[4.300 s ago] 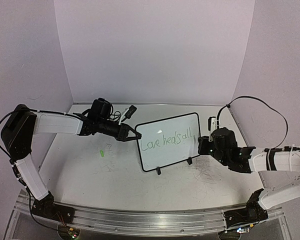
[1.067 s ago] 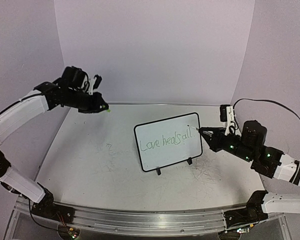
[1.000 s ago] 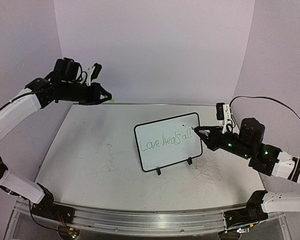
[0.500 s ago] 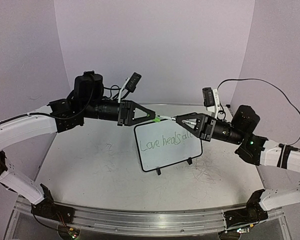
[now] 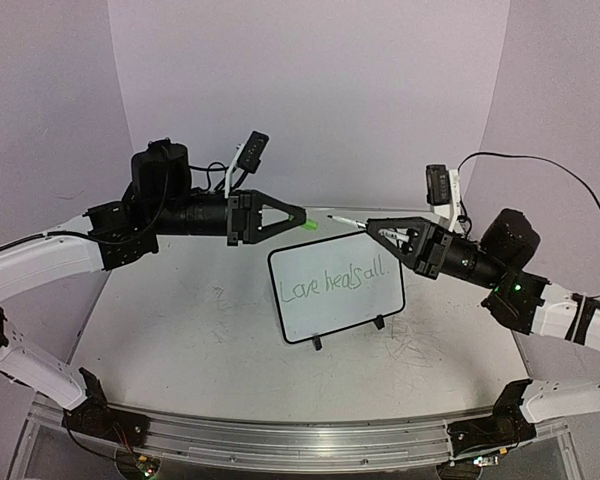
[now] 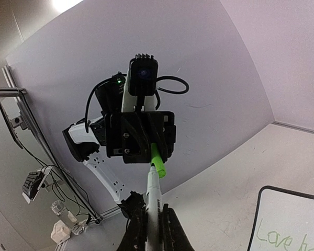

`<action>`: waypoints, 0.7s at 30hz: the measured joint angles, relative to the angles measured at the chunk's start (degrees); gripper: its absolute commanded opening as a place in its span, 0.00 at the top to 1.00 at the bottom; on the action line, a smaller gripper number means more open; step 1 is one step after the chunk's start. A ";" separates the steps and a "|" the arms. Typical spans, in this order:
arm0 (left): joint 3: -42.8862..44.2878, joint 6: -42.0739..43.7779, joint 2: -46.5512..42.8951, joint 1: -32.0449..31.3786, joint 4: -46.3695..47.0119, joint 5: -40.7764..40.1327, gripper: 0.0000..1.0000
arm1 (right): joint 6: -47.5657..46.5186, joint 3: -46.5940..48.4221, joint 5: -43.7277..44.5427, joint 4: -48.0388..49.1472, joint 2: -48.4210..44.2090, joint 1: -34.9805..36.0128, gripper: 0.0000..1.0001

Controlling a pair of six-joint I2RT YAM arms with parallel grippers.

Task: Write a sentence on the whiteboard
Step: Insert the whiteboard marker without the cap into the pen cap.

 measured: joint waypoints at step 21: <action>0.00 -0.22 -0.07 0.00 0.97 0.04 1.00 | -0.36 0.00 -0.38 -0.82 2.37 0.00 1.00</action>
